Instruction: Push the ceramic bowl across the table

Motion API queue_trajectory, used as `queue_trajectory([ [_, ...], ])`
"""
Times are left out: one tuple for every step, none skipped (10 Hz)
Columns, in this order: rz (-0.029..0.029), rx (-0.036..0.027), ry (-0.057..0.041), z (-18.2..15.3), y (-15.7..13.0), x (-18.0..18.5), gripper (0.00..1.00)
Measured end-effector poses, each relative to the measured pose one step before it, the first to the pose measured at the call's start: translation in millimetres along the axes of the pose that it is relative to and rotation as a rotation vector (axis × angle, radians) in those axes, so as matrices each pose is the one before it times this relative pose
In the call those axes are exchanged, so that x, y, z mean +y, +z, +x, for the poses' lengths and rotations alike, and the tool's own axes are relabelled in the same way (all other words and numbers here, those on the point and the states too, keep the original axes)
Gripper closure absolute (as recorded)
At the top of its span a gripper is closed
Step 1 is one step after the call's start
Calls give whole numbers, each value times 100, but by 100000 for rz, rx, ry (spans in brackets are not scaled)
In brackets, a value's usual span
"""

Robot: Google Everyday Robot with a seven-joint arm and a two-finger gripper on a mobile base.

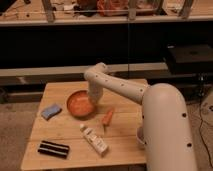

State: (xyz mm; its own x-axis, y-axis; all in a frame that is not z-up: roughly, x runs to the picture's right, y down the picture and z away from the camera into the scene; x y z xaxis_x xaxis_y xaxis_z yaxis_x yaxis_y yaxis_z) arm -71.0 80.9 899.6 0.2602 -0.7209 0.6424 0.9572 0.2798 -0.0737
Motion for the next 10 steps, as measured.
queue_trajectory([
  [-1830, -482, 316, 230, 435, 131, 95],
  [-1273, -491, 744, 334, 408, 362, 95],
  [-1015, -243, 569, 195, 216, 320, 95],
  [-1659, -497, 490, 139, 458, 230, 95],
  [-695, -26, 667, 53, 202, -108, 95],
  [-557, -116, 975, 50, 186, 171, 95],
  [1093, -6, 879, 29, -146, 424, 95],
  [1259, 157, 1583, 347, -430, 1251, 95],
  [493, -162, 526, 354, -217, 1440, 95],
  [466, 146, 622, 357, -127, 860, 95],
])
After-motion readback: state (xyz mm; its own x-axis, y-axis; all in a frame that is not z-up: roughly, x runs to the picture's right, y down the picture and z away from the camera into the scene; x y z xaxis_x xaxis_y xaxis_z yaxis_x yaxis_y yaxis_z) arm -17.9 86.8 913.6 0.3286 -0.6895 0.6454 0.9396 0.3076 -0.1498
